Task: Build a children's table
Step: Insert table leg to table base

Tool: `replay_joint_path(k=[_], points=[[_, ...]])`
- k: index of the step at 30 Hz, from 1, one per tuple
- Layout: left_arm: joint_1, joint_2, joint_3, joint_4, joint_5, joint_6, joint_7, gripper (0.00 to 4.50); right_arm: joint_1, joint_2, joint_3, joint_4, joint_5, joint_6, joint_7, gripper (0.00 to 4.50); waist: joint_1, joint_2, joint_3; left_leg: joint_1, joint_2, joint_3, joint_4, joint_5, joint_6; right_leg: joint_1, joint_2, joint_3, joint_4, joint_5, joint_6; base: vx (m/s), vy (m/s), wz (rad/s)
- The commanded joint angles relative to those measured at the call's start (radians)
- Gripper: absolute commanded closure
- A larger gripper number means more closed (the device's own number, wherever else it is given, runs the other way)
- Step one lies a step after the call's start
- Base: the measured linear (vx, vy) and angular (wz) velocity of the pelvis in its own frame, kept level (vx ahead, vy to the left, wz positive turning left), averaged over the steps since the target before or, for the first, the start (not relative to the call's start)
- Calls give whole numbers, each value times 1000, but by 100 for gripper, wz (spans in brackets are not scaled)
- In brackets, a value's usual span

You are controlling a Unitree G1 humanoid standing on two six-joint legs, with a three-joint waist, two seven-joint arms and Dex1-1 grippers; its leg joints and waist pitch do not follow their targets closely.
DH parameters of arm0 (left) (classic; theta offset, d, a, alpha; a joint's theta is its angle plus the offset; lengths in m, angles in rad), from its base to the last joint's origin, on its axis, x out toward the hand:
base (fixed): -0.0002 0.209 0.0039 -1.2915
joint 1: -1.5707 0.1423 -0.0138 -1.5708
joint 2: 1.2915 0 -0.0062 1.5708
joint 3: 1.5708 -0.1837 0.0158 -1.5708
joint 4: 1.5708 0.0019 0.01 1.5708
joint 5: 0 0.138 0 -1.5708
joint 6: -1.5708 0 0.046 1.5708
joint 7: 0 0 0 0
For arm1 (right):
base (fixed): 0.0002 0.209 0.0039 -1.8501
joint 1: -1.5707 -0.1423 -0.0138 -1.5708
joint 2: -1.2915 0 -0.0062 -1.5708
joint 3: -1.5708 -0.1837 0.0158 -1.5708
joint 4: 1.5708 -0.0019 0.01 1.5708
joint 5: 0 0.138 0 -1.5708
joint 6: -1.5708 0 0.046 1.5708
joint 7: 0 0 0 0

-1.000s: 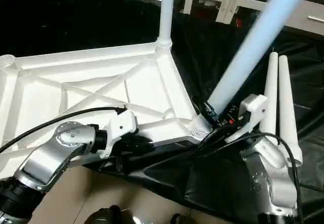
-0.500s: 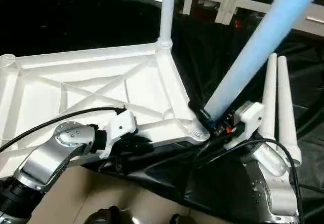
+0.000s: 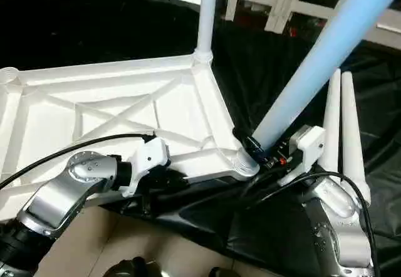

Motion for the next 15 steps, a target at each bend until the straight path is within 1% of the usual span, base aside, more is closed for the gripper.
replay_joint_path(k=[1,2,5,7,8,10,11,12,13,14,15], points=[[5,-19,16,8,-22,-30,15,450,116,-13,76,213,-81,215,-8,271,-9,9,-4,13,42,-18,-68,-278,13,-3,-40,39,-76,-124,-177,0,0,0],[4,-19,16,8,-22,-31,15,450,113,-16,71,219,-84,205,-8,271,-9,9,-3,13,42,-19,-69,-294,6,-4,-40,39,-78,-146,-170,0,0,0],[4,-20,16,10,-22,-32,16,450,109,-30,69,219,-75,206,-2,271,-10,7,-4,13,43,-20,-70,-296,1,-5,-40,40,-78,-144,-163,0,0,0],[3,-20,16,11,-23,-32,17,450,116,-49,87,206,-76,216,16,271,-9,8,-4,14,43,-20,-70,-292,2,-5,-38,40,-78,-128,-164,0,0,0],[3,-20,16,11,-23,-32,17,450,116,-49,87,206,-76,216,16,271,-9,8,-4,14,43,-20,-69,-291,2,-4,-38,40,-77,-123,-164,0,0,0],[3,-20,15,12,-23,-32,17,450,139,-72,127,184,-79,245,47,271,-9,8,-4,13,43,-20,-69,-284,6,-3,-37,39,-77,-106,-166,0,0,0],[3,-20,15,12,-23,-32,17,450,139,-72,127,184,-79,245,47,271,-8,7,-4,14,43,-20,-70,-283,6,-3,-37,39,-77,-105,-164,0,0,0],[3,-20,15,11,-23,-32,16,450,144,-77,139,179,-83,253,54,271,-8,7,-4,15,43,-19,-69,-282,6,-3,-37,39,-77,-102,-164,0,0,0],[4,-19,14,11,-23,-32,15,450,144,-75,146,181,-96,248,46,271,-8,7,-4,13,42,-19,-69,-279,6,-3,-38,39,-77,-95,-165,0,0,0],[4,-18,12,10,-23,-31,12,450,138,-67,151,190,-111,235,29,271,-8,9,-5,13,42,-20,-70,-281,5,-3,-38,39,-77,-99,-165,0,0,0],[4,-18,12,10,-23,-31,12,450,138,-67,151,190,-111,235,29,271,-9,8,-5,13,43,-20,-70,-284,4,-3,-38,38,-78,-102,-164,0,0,0]])
